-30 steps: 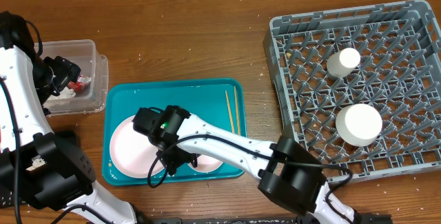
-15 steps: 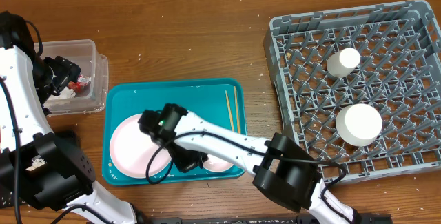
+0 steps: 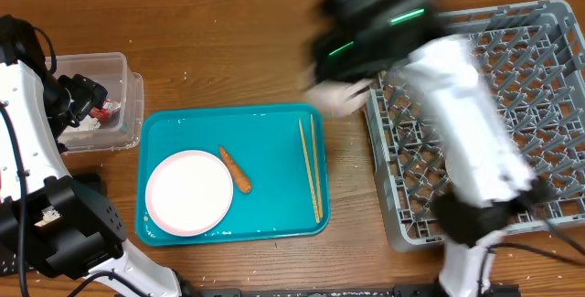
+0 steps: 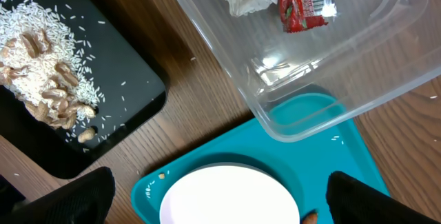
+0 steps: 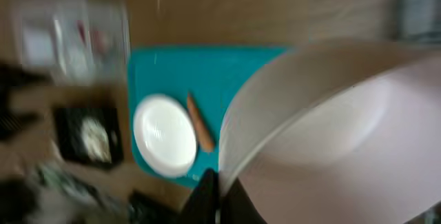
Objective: Sort waste into correct bins and load items into the dishwasher
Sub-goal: 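Carry the small plate to the rack and place it upright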
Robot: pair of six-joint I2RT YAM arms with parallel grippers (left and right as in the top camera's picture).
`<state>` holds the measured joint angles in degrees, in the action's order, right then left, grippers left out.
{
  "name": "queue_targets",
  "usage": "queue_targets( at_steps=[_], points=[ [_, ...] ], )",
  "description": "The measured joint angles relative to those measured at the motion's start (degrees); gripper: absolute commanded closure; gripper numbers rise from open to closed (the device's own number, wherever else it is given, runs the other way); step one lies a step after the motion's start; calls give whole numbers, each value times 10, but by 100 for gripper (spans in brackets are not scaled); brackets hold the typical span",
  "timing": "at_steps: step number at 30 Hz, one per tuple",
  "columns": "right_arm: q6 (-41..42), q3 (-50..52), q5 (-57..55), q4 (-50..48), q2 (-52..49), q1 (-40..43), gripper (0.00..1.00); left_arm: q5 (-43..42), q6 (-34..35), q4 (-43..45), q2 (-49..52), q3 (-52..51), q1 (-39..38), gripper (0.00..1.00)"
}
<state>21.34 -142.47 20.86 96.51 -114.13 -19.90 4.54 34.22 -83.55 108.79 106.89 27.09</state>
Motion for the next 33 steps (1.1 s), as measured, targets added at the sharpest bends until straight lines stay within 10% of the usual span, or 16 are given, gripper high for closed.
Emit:
queue_targets(
  at_steps=[9,19,33],
  points=[
    [-225,73,323,-9,-1,458,96,0,0,0,0,0,0,0],
    [-362,347,574,-165,-107,562,96,0,0,0,0,0,0,0],
    [-356,354,444,-28,-109,664,77,0,0,0,0,0,0,0]
  ],
)
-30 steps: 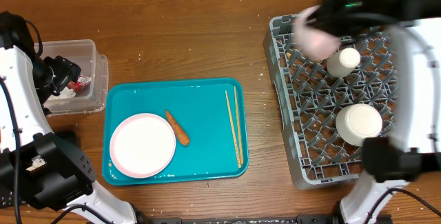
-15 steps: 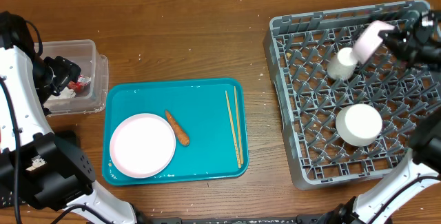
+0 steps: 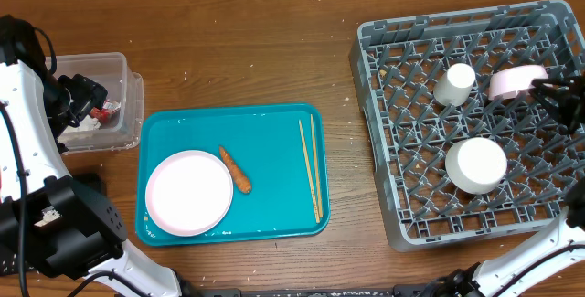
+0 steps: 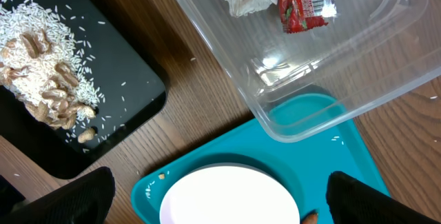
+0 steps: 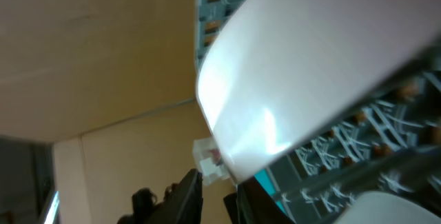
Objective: Sort waste into correct bins and load items into the dishwasher
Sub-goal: 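Carry the small plate to the rack and place it upright, then reach the right gripper down and grasp the wooden chopsticks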
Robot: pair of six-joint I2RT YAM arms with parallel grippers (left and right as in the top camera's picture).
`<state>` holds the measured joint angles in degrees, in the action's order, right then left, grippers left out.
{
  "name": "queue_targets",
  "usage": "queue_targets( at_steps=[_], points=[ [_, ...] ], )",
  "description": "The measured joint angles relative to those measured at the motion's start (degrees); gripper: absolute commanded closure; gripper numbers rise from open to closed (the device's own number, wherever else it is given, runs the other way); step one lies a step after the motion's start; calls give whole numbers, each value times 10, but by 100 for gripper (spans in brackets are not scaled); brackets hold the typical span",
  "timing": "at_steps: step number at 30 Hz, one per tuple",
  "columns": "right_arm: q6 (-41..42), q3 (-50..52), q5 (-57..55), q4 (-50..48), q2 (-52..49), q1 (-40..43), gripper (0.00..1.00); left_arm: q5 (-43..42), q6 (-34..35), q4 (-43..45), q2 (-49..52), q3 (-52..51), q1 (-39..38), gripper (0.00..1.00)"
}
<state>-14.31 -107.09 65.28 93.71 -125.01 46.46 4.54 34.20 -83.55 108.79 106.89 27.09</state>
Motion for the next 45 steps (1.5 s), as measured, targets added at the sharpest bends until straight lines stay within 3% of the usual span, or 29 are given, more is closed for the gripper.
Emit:
queue_targets(
  at_steps=[3,4,8,9,13,17,19,24,27,35,45],
  points=[
    [31,-81,-76,34,-1,19,73,0,0,0,0,0,0,0],
    [64,-123,-120,34,3,27,66,0,0,0,0,0,0,0],
    [161,-203,-228,34,53,33,8,0,0,0,0,0,0,0],
    [184,-219,-245,33,79,29,2,0,0,0,0,0,0,0],
    [240,-248,-283,33,223,-51,2,0,0,0,0,0,0,0],
    [278,-257,-351,33,293,-269,0,0,0,0,0,0,0,0],
    [316,-256,-411,33,289,-408,0,0,0,0,0,0,0,0],
    [406,-222,-578,11,218,-664,0,0,0,0,0,0,0,0],
    [424,-178,-627,-30,149,-763,18,0,0,0,0,0,0,0],
    [434,-112,-659,-97,-19,-854,26,0,0,0,0,0,0,0],
    [427,-16,-622,-140,-48,-859,33,0,0,0,0,0,0,0]
  ],
)
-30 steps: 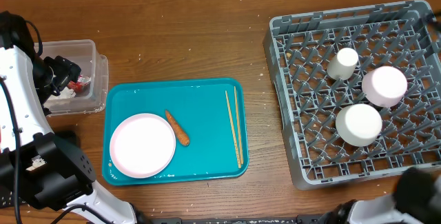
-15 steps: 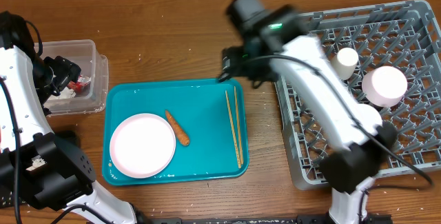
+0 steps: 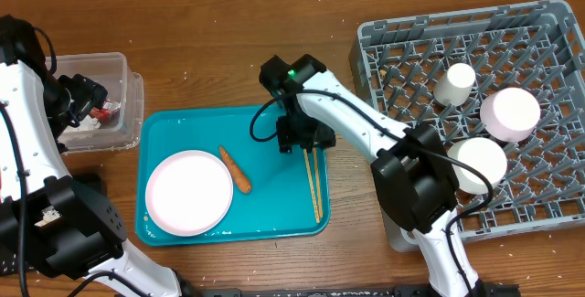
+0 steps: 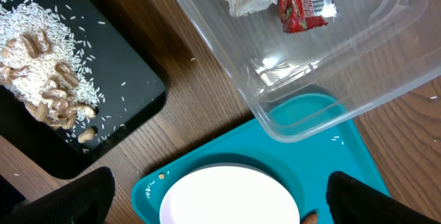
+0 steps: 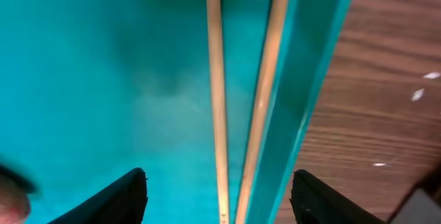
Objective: Sort waste into correct bins and load items into the dishwasher
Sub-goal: 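Reach the right gripper down and grasp the wooden chopsticks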
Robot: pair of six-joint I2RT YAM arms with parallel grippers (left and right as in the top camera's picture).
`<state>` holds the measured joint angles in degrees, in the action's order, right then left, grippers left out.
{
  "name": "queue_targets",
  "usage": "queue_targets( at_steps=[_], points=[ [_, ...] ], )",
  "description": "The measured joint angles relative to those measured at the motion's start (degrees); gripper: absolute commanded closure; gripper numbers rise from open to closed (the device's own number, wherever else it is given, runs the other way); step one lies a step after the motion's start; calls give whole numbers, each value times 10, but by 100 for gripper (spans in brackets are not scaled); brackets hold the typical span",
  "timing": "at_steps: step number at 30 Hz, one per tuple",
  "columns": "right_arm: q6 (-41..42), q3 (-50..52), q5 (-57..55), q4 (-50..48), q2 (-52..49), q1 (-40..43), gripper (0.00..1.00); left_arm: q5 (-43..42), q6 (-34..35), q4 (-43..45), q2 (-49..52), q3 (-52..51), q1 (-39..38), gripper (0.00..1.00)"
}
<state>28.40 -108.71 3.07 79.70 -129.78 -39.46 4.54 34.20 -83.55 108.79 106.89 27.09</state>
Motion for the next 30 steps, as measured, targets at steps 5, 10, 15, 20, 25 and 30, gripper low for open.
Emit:
queue_targets(
  at_steps=[5,10,15,20,25,30],
  points=[
    [-1,16,23,-8,0,-7,34,0,0,0,0,0,0,0],
    [-1,16,24,-10,0,-50,33,0,0,0,0,0,0,0],
    [-1,16,-13,-26,0,-83,30,0,0,0,0,0,0,0],
    [-7,16,-39,-36,0,-66,29,0,0,0,0,0,0,0],
    [-12,25,-49,-51,0,-63,30,0,0,0,0,0,0,0],
    [-13,70,-49,-63,0,-63,30,0,0,0,0,0,0,0]
  ],
)
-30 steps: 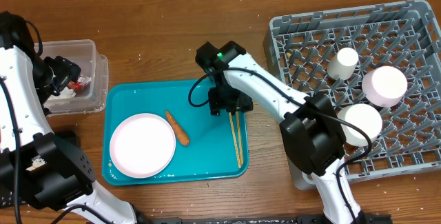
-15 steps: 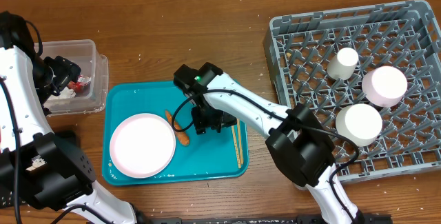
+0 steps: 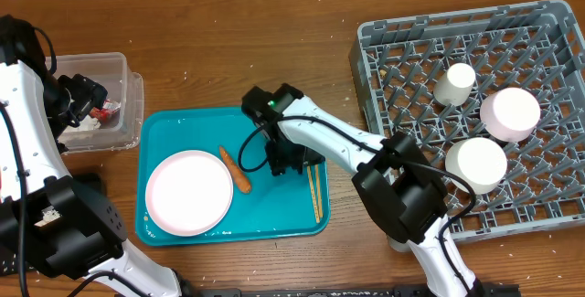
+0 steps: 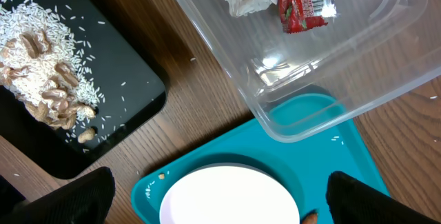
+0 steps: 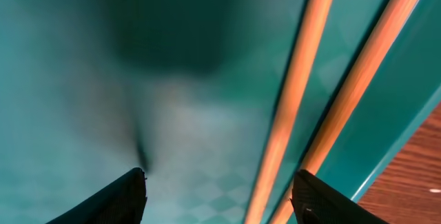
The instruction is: Sort waste into correct bins and load items into the dishwasher
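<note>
Two wooden chopsticks (image 3: pixel 314 196) lie along the right side of the teal tray (image 3: pixel 274 219). In the right wrist view the chopsticks (image 5: pixel 296 100) fill the frame, blurred. My right gripper (image 3: pixel 285 157) hangs low over their far end, open, with both sticks between its fingers (image 5: pixel 117 200). A white plate (image 3: pixel 189 192) and a carrot piece (image 3: pixel 236 171) also sit in the tray. My left gripper (image 4: pixel 220 200) is open and holds nothing, above the tray's left corner by the clear bin (image 4: pixel 358 79).
The grey dishwasher rack (image 3: pixel 384 87) at right holds a white cup (image 3: pixel 455 82) and two upturned bowls (image 3: pixel 509 112). The clear bin holds a tissue and a red wrapper (image 4: pixel 303 3). A black tray (image 4: pixel 117 107) holds rice and peanuts.
My right gripper has moved a little left and nearer the tray, so the chopsticks look much larger in its wrist view. It stays open. The left arm has not moved.
My right gripper carried a white bowl near the rack's left edge. Then it held the bowl at the rack's far right. Later the bowl stood in the rack and the gripper was open over the chopsticks, where it now hangs lower.
</note>
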Robot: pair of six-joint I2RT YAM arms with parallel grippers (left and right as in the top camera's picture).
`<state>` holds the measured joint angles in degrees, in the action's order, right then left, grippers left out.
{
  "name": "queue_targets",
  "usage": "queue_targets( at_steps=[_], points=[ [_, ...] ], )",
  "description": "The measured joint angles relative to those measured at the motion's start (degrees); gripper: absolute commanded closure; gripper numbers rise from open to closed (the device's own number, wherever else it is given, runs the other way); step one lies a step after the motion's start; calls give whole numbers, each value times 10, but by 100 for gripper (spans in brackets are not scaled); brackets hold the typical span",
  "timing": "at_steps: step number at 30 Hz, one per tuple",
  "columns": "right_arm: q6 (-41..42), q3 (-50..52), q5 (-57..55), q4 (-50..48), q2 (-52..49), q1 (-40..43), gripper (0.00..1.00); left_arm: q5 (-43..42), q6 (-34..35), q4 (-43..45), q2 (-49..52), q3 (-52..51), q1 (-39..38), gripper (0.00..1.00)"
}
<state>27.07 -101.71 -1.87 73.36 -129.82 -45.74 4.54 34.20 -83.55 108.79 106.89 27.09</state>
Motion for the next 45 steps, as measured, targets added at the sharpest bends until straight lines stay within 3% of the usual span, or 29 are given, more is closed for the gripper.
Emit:
queue_targets(
  at_steps=[5,10,12,15,24,29,33,37,45],
  points=[
    [-1,9,12,-12,0,0,34,0,0,0,0,0,0,0],
    [3,18,31,-23,3,0,61,0,0,0,0,0,0,0],
    [12,19,35,-25,3,0,85,0,0,0,0,0,0,0],
    [21,20,36,-21,4,0,96,0,0,0,0,0,0,0],
    [22,-39,27,63,42,86,96,0,0,0,0,0,0,0],
    [-35,-131,23,87,177,241,96,0,0,0,0,0,0,0],
    [-99,-148,23,96,247,356,96,0,0,0,0,0,0,0],
    [-163,-120,45,79,245,396,96,0,0,0,0,0,0,0],
    [-208,18,76,11,238,386,92,0,0,0,0,0,0,0]
  ],
)
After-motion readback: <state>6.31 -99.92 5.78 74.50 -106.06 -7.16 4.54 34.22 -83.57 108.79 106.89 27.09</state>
